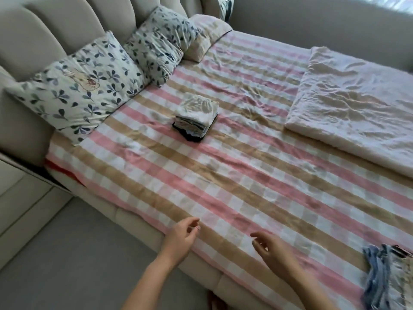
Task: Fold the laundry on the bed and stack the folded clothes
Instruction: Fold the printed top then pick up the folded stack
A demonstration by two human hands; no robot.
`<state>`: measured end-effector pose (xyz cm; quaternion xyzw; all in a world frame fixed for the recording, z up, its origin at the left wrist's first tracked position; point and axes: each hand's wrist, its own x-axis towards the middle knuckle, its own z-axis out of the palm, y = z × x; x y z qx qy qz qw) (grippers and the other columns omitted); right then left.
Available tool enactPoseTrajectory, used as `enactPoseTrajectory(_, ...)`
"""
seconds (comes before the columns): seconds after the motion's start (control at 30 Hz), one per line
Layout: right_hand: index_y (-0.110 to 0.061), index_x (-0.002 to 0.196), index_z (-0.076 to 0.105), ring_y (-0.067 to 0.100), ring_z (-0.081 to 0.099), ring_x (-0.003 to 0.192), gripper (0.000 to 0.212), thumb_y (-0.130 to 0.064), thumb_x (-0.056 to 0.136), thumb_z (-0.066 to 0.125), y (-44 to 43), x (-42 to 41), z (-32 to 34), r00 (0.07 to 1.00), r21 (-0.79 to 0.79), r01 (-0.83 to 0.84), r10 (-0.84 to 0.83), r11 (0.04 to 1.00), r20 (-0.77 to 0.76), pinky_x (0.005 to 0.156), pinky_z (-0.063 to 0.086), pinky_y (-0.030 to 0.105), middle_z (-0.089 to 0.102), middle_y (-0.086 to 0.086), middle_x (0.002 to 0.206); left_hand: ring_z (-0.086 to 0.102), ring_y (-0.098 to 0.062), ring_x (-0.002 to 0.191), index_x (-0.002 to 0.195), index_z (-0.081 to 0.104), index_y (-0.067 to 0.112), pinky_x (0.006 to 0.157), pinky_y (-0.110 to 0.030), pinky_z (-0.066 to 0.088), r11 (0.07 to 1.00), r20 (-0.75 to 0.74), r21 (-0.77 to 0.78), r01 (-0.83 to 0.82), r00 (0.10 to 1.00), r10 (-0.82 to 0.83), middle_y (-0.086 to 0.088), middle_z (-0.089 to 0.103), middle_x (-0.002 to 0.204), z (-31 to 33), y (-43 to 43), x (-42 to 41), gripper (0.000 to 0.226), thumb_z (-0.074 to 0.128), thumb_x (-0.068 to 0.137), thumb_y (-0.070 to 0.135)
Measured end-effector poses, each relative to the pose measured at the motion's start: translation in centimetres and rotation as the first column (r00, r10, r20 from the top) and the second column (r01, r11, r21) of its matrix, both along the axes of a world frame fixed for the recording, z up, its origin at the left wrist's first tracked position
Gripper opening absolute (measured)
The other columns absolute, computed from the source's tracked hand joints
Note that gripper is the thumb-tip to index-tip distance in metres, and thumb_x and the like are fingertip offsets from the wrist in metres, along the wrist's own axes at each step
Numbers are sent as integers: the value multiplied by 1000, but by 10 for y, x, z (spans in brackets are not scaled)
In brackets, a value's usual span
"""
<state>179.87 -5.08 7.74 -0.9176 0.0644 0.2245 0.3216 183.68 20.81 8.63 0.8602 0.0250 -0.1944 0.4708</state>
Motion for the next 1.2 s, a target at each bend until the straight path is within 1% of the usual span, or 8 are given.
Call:
enactPoseTrajectory(0.23,-24,117,61,6,60,94,26,-28,93,52,34,131,-7,996,20,42,-43,999,73,82,48,22,66,-7,110,63,-10,91,102,62,27,83,-27,52,984,11,-45,-170,985,170,8,67,95,4,47,122,16,56,91,17)
enactPoseTrajectory(0.4,-24,120,58,9,59,98,28,-29,95,47,52,222,-10,995,-57,5,0,998,97,75,43,20,65,-6,112,63,-11,94,110,62,16,85,-26,51,996,50,32,-88,995,86,4,67,98,-2,56,220,20,54,92,19)
enactPoseTrajectory(0.5,-25,121,58,10,59,103,29,-30,95,46,62,275,-11,992,-133,0,17,991,128,81,47,24,64,-7,115,61,-10,97,114,61,13,84,-22,47,994,62,109,7,998,-14,2,67,105,-11,59,283,25,54,92,20)
enactPoseTrajectory(0.67,-24,121,58,12,58,105,30,-29,95,45,84,369,-29,991,-143,24,-4,989,135,83,48,26,63,-5,119,57,-15,100,121,57,7,83,-22,42,971,101,205,119,985,-142,-8,61,118,-35,70,398,30,52,92,16)
enactPoseTrajectory(0.87,-19,120,59,15,58,105,31,-28,92,51,121,481,-87,958,-55,232,-218,971,187,83,46,28,62,1,119,43,-20,124,134,44,7,103,-29,32,950,147,240,201,960,-240,-9,46,136,-89,90,526,43,49,93,21)
enactPoseTrajectory(0.97,-12,129,52,24,53,114,38,-25,93,48,138,529,-125,919,61,361,-366,931,148,97,43,42,57,10,127,30,-26,133,138,36,5,109,-34,23,916,154,325,234,943,-296,-13,37,143,-129,92,579,47,45,95,24)
enactPoseTrajectory(1.1,-11,133,44,28,48,118,42,-28,94,45,150,576,-181,855,53,499,-501,865,131,97,41,40,51,12,130,7,-27,142,146,16,8,113,-40,13,913,91,348,214,961,-260,-12,10,155,-184,81,634,62,39,96,37)
enactPoseTrajectory(1.2,-11,138,35,30,46,119,49,-31,94,44,149,607,-213,817,50,559,-560,828,136,98,40,43,50,13,131,2,-27,143,147,5,8,114,-41,12,924,71,338,180,974,-215,-12,2,156,-218,72,665,78,38,92,52)
